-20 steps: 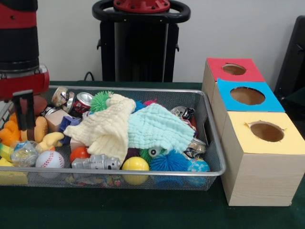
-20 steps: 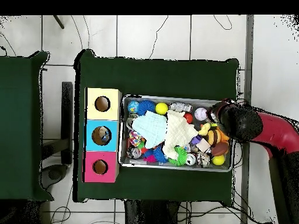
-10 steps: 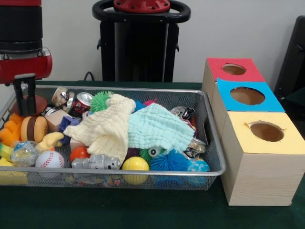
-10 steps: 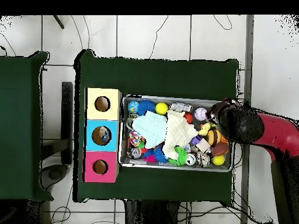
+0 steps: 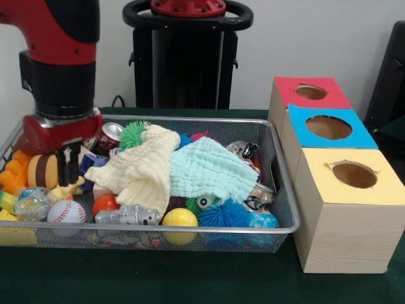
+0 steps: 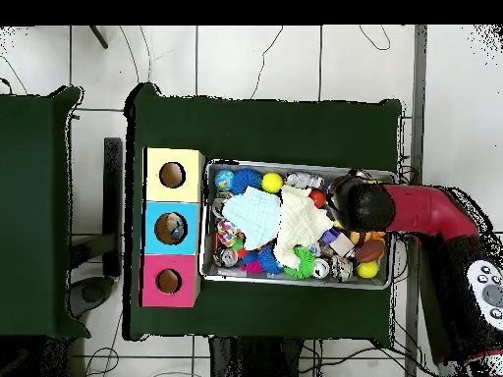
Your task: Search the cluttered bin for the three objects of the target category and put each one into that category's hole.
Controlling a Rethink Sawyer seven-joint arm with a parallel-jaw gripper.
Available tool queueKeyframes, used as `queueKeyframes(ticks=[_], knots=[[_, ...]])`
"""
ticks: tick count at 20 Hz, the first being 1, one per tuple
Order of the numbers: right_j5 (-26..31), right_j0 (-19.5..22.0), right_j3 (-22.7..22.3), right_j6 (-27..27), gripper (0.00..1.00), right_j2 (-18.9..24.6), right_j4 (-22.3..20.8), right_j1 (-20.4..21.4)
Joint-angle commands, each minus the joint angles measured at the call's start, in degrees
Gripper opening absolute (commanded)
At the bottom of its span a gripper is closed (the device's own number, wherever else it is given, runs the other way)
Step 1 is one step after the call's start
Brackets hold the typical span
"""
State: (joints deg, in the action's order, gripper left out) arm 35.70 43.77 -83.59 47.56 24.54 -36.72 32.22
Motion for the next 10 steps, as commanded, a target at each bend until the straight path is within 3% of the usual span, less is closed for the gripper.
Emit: queueKeyframes(ticks=[1, 10], knots=[[10.21, -0.77, 3.43, -12.18, 0.00, -1.52, -7.06, -5.80], [15.09, -3.76, 6.17, -13.59, 0.00, -3.97, -14.05, -4.82]])
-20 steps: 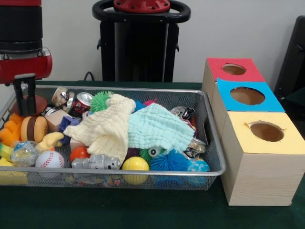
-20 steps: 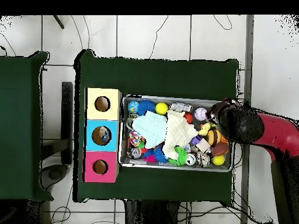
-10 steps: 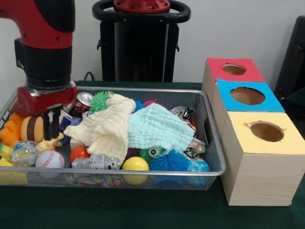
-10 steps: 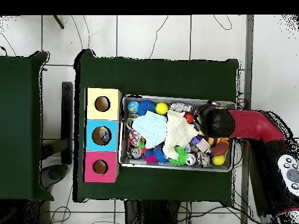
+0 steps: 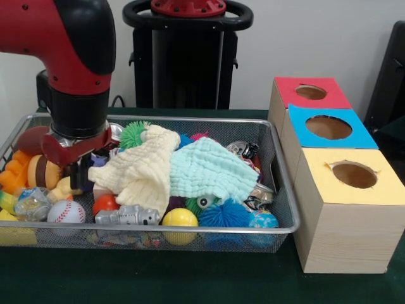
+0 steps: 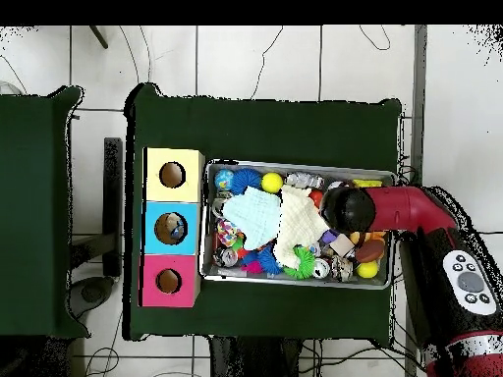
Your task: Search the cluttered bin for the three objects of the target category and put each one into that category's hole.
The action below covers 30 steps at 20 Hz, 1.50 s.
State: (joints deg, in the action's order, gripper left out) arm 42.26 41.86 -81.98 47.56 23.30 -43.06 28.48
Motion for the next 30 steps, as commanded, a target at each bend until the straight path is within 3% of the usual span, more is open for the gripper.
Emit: queueKeyframes(ticks=[1, 7, 13, 20, 21, 30], knots=[[8.58, -1.89, 4.43, -13.55, 0.00, -2.74, -8.29, -0.82], [9.90, -3.04, 4.38, -12.88, 0.00, -1.38, -9.28, -0.09], [9.52, -2.68, 4.45, -11.96, 0.00, 1.29, -6.41, -0.36], [8.98, -1.78, 3.74, -14.86, 0.00, 1.94, -6.98, -0.20], [9.13, -1.93, 3.88, -15.28, 1.00, 1.83, -7.34, -0.18], [9.55, -1.78, 4.34, -17.35, 1.00, 2.38, -7.63, -0.40]])
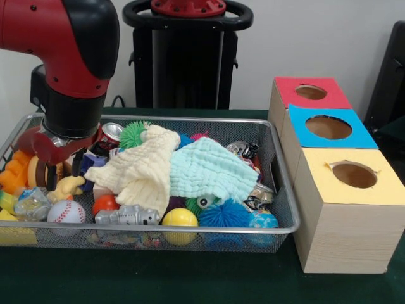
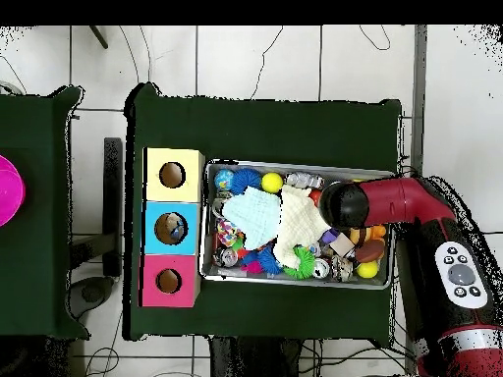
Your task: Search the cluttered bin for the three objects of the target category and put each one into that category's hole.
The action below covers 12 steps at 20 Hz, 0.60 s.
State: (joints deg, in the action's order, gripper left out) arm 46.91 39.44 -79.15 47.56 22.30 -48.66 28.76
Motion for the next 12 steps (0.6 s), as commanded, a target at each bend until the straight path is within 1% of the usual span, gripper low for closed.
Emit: queueKeyframes(ticks=[1, 4, 6, 8, 12], knots=[[4.47, 0.69, 1.84, -17.30, 1.00, 3.54, -2.15, -1.18], [4.13, 0.94, 1.54, -17.54, 1.00, 3.49, -2.33, -0.83], [2.63, 0.75, 1.86, -18.26, 1.00, 3.43, -3.82, -1.05], [0.05, 1.47, 1.56, -19.50, 1.00, 4.21, -4.79, -0.94], [-1.46, 2.21, 1.22, -20.64, 1.00, 5.12, -5.51, -0.94]])
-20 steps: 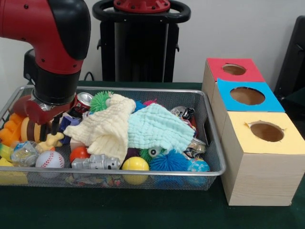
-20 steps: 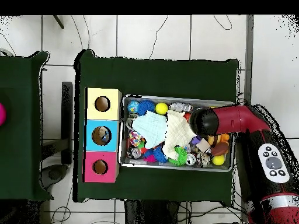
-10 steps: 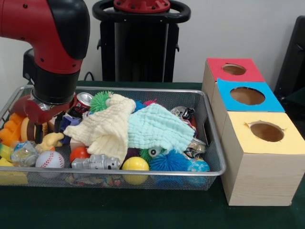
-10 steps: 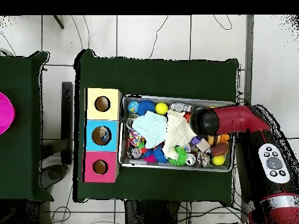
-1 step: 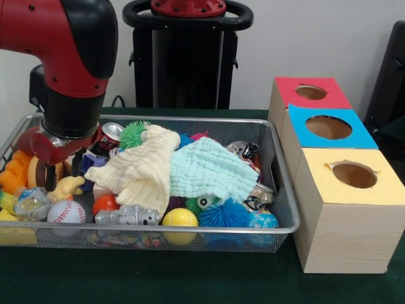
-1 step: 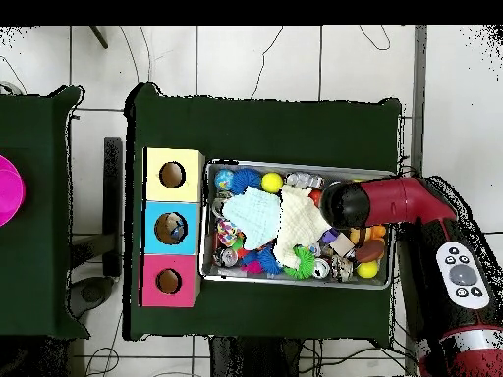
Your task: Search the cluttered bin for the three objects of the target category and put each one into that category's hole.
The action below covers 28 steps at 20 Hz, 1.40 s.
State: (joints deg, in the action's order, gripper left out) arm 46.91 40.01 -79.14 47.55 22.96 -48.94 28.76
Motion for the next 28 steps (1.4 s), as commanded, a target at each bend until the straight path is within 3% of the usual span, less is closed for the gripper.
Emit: queueKeyframes(ticks=[1, 12, 28], knots=[[-1.46, 1.94, 1.31, -20.96, 1.00, 4.76, -5.22, -0.99], [-1.63, 3.50, 1.62, -23.96, 1.00, 6.88, -6.49, -1.67], [-4.83, 3.61, 3.64, -24.29, 1.00, 6.49, -10.95, -3.84]])
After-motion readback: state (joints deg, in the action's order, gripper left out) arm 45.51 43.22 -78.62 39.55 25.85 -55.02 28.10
